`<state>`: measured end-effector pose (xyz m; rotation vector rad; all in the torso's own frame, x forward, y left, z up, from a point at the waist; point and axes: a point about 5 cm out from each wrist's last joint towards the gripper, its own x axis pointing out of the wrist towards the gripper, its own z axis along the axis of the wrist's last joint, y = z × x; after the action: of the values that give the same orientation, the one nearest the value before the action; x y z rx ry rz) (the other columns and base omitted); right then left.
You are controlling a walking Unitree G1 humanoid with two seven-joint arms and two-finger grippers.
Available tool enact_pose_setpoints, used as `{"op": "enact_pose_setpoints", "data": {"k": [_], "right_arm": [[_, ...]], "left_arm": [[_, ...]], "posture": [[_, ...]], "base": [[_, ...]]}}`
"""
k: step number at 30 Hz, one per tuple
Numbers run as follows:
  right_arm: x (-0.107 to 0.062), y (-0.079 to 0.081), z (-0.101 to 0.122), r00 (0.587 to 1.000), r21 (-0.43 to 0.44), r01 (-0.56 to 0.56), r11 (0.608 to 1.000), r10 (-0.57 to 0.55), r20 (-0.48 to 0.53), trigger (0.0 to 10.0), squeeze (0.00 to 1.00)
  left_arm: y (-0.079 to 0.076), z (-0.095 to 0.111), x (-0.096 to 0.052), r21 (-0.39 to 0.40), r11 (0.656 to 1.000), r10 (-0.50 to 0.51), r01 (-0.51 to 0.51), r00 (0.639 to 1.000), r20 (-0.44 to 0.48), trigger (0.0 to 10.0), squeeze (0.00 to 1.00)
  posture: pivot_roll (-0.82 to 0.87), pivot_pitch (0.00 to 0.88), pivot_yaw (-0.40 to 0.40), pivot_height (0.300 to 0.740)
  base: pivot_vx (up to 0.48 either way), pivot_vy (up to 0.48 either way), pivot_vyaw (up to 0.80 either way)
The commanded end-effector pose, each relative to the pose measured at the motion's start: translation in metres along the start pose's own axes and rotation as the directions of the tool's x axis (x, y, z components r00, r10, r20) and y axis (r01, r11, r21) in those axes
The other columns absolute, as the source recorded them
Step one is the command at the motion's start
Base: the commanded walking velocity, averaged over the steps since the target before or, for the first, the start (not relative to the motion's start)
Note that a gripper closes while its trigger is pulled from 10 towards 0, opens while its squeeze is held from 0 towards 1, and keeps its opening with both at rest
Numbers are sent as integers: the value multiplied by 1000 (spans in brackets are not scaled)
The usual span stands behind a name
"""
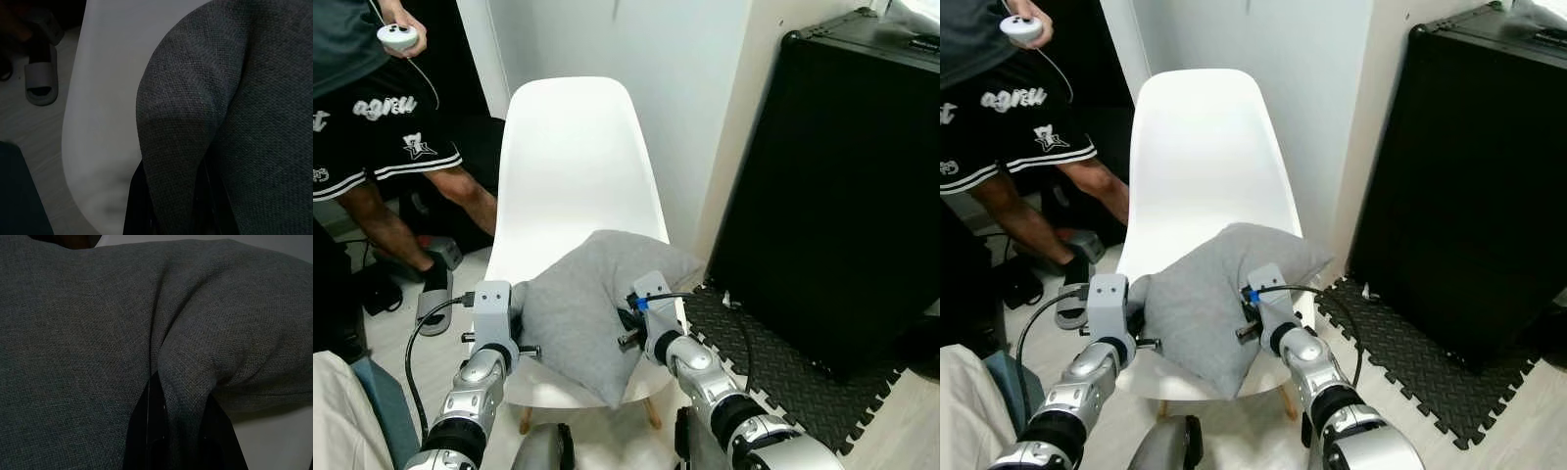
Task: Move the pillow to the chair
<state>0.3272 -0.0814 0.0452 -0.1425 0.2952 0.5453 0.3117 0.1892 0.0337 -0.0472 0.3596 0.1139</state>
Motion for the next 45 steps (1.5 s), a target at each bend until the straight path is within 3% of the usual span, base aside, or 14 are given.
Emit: {"op": "enact_pose_setpoints", "data": {"k": [1,13,20,21,22,33,39,45], "right_arm": [[0,0,0,1000,-22,-18,1000,18,-14,10000,0],[11,0,18,1000,-6,7,1000,-7,-13,10000,0],[12,0,19,1000,6,0,1000,0,-19,10000,0],[12,1,19,1000,10,-6,1000,6,-17,10000,863],[11,1,18,1000,25,-13,1000,14,-17,10000,1000],[6,-2,9,999,23,-31,999,32,-24,10000,1000],[-7,-10,-9,999,43,-39,998,40,-25,10000,1000],[-23,-26,-27,999,91,18,996,-15,-35,10000,1000]], "left_arm": [[7,6,0,-23,999,45,-44,998,37,10000,0],[0,27,16,19,1000,12,-13,999,47,10000,0],[-7,30,19,-2,1000,-21,21,999,40,10000,12],[-8,30,19,-12,1000,-28,28,999,40,10000,1000],[-9,30,19,-33,999,-34,36,998,43,10000,1000],[-4,22,16,-46,998,-37,39,998,48,10000,1000],[5,13,10,-60,997,-46,50,997,56,10000,1000],[24,-2,1,-71,997,-32,36,998,52,10000,1000]], "posture": [[38,97,-1,611],[38,113,-11,611],[33,124,-13,611],[33,124,-13,611],[31,125,-13,611],[30,109,-20,611],[28,101,-21,611],[18,88,-13,611]], "base": [[0,0,0],[0,0,0],[0,0,0],[0,0,0],[0,0,0],[0,0,0],[0,0,0],[0,0,0]]}}
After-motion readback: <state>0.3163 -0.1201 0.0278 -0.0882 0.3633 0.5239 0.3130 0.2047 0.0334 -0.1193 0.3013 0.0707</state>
